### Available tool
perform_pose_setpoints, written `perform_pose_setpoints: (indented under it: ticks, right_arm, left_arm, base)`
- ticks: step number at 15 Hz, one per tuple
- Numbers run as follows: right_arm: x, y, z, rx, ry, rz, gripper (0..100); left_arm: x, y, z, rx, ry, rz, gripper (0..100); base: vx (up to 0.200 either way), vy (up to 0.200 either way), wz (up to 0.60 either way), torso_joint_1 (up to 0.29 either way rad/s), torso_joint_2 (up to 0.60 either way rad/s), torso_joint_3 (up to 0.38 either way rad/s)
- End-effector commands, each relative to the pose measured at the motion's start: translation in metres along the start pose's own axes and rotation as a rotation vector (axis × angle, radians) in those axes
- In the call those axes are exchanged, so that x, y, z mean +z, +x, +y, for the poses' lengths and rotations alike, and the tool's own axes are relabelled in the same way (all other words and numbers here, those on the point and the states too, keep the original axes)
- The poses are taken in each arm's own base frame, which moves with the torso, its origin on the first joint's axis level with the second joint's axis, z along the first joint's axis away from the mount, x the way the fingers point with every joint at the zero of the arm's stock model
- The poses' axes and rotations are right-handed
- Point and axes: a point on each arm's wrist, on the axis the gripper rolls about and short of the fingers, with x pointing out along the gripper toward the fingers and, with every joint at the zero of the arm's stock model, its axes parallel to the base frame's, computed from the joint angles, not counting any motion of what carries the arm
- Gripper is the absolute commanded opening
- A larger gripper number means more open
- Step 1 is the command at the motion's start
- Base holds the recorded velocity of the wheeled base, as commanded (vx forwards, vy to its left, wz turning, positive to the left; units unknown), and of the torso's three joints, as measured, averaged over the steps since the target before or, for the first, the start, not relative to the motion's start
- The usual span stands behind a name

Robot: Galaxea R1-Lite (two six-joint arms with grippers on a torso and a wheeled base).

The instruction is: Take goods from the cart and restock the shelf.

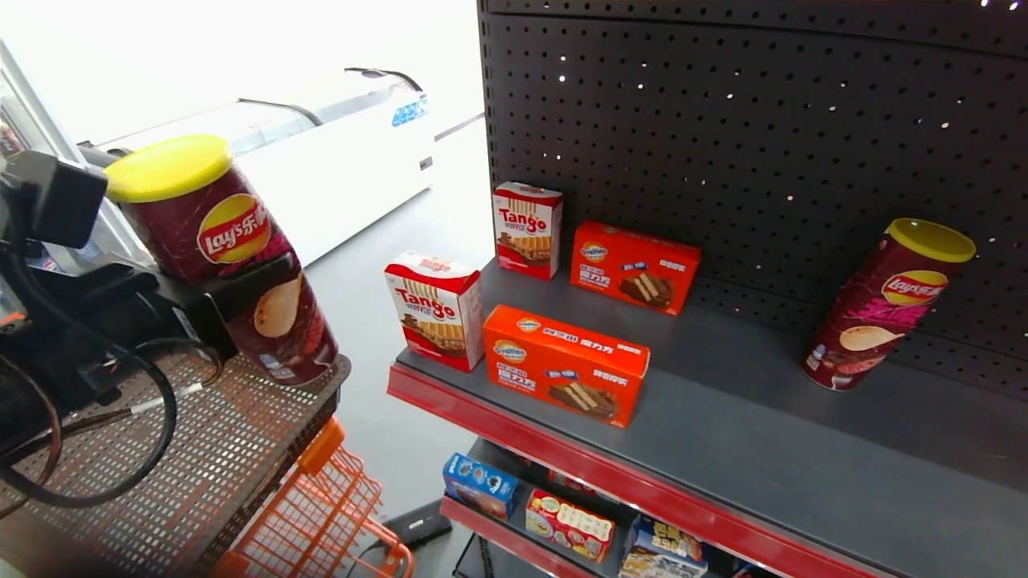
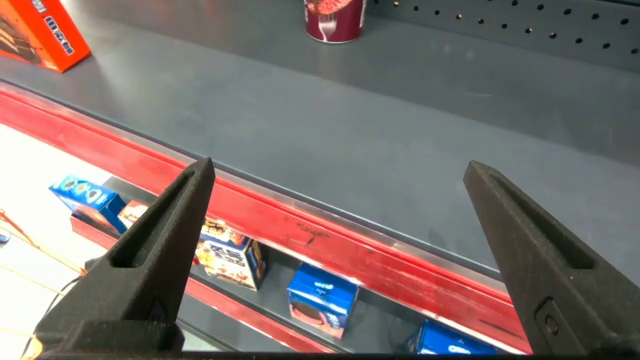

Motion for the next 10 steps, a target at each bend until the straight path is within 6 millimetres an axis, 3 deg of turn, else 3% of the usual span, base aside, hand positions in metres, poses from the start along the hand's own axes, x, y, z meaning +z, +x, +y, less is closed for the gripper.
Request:
perform_pose_setpoints:
  ticks: [1, 4, 10]
  right_arm:
    - [0.000, 0.000, 0.000, -0.001, -0.001, 0.001, 100]
    - [0.000, 0.000, 0.000, -0.001, -0.001, 0.001, 100]
    - [0.000, 0.000, 0.000, -0.001, 0.001, 0.001, 100]
  left_arm:
    - [0.016, -0.012, -0.009, -0.075, 0.021, -0.068, 0]
    - [0.015, -0.012, -0.017, -0.169, 0.018, -0.067, 0]
    - [0.003, -0.017, -0.061, -0.400, -0.019, -0.023, 0]
  base:
    - [0.000, 0.000, 0.00, 0.000, 0.00, 0.000]
    - [0.000, 0.000, 0.00, 0.000, 0.00, 0.000]
    - [0.000, 0.000, 0.00, 0.000, 0.00, 0.000]
